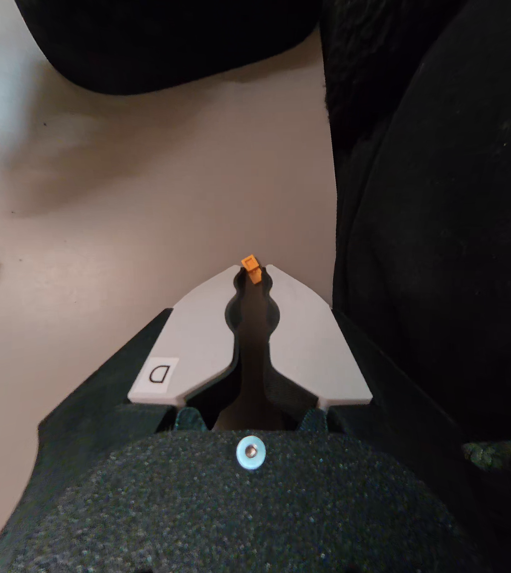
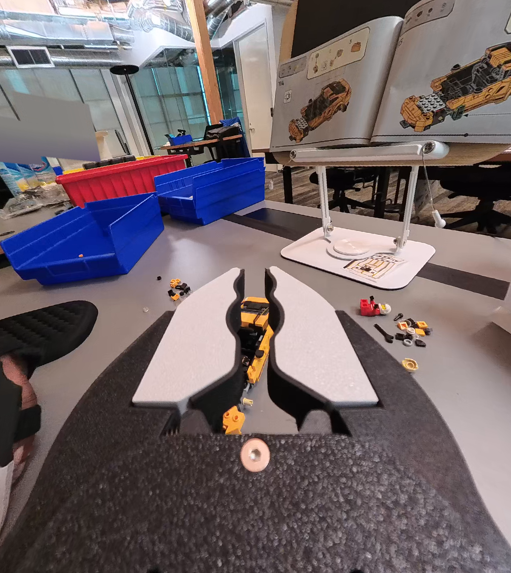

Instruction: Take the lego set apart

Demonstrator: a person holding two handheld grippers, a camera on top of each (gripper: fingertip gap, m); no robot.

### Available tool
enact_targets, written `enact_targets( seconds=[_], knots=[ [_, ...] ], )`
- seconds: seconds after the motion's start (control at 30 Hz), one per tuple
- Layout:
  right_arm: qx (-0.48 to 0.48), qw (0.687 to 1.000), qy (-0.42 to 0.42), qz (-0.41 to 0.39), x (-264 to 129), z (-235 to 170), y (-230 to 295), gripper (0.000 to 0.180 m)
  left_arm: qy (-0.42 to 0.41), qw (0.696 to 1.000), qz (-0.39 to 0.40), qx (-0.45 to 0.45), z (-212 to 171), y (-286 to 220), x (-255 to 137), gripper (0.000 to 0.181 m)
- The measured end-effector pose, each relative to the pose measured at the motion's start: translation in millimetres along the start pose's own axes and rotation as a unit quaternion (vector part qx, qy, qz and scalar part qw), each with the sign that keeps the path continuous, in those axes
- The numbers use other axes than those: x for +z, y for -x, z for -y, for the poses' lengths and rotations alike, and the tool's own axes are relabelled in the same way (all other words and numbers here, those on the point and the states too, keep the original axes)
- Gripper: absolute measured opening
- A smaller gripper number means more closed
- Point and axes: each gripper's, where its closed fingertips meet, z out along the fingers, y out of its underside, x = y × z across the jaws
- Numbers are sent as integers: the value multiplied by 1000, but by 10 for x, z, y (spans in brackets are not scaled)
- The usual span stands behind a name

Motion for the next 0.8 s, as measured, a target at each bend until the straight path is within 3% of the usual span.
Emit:
enact_targets(
  seconds=[0.23, 0.4, 0.5, 0.63, 0.7, 0.8],
  knots=[
    [-1, 1000, 0, -3, -1, 0, -9, 12, -45, 997, 47, -32, -4, 193, -258, 1],
    [1, 1000, -3, -3, -8, 15, -5, 12, -81, 975, 186, -87, -246, 644, -927, 1],
    [1, 1000, -11, -4, -22, 49, 3, 12, -101, 927, 330, -145, -627, 999, -1742, 1],
    [2, 1000, -17, -14, -37, 72, -27, 12, -117, 832, 484, -243, -1366, 1202, -2868, 1],
    [5, 1000, -16, -15, -36, 66, -37, 12, -106, 799, 514, -294, -1773, 1240, -3167, 1],
    [4, 1000, -14, -17, -30, 50, -39, 12, -73, 770, 522, -360, -2324, 1305, -3287, 1]
  ],
)
